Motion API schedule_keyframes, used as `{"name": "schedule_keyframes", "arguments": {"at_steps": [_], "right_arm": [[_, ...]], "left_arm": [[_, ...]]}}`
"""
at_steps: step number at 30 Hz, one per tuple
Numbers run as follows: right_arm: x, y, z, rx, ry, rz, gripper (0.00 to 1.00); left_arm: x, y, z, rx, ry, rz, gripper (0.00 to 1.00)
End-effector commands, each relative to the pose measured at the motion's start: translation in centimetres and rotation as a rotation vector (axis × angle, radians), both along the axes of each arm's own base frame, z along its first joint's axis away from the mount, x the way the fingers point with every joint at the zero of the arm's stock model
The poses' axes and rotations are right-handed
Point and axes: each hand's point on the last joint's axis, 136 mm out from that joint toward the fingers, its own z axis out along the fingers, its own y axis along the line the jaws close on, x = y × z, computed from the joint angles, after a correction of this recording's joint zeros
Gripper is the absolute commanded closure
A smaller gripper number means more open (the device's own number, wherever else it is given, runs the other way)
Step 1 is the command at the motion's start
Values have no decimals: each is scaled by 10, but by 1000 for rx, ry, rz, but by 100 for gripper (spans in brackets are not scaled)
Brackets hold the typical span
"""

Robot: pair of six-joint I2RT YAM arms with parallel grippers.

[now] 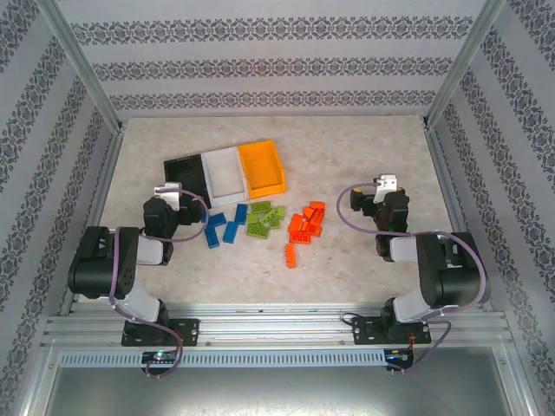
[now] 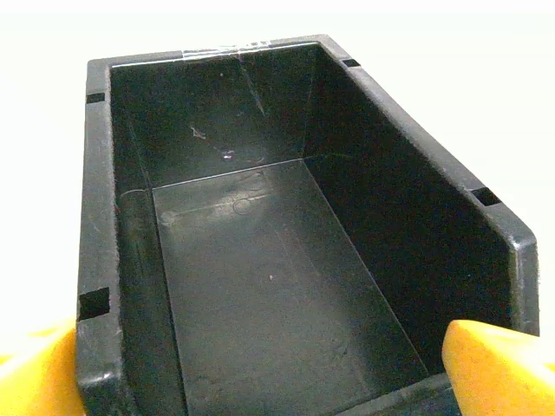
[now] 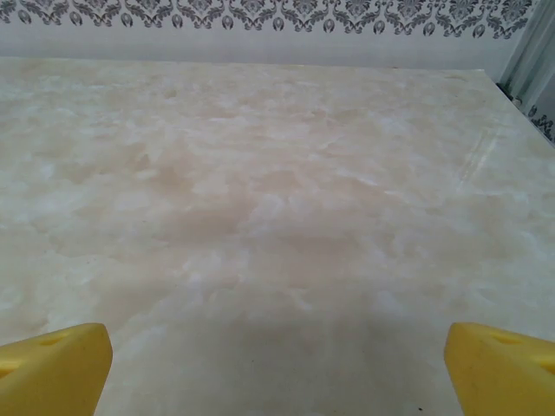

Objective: Sort the legos into containers by color

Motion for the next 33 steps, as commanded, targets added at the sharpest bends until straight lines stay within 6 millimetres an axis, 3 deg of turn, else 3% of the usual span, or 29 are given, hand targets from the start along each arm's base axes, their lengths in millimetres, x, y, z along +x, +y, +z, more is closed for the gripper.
{"name": "schedule_keyframes", "arguments": {"at_steps": [1,11,19,33], "right_arm": [[6,2,7,21,-18,11,2],[6,1,6,22,-17,10,2],[6,2,7,23,-18,10,2],[6,-2,6,27,-14,-10,2]], "left_arm": [[8,-4,15,8,-57,-26,0],[8,-3,15,7,-58,-18,0],[9,17,14,7,-47,105,0],[10,18,14,7,-39,106,0]]}}
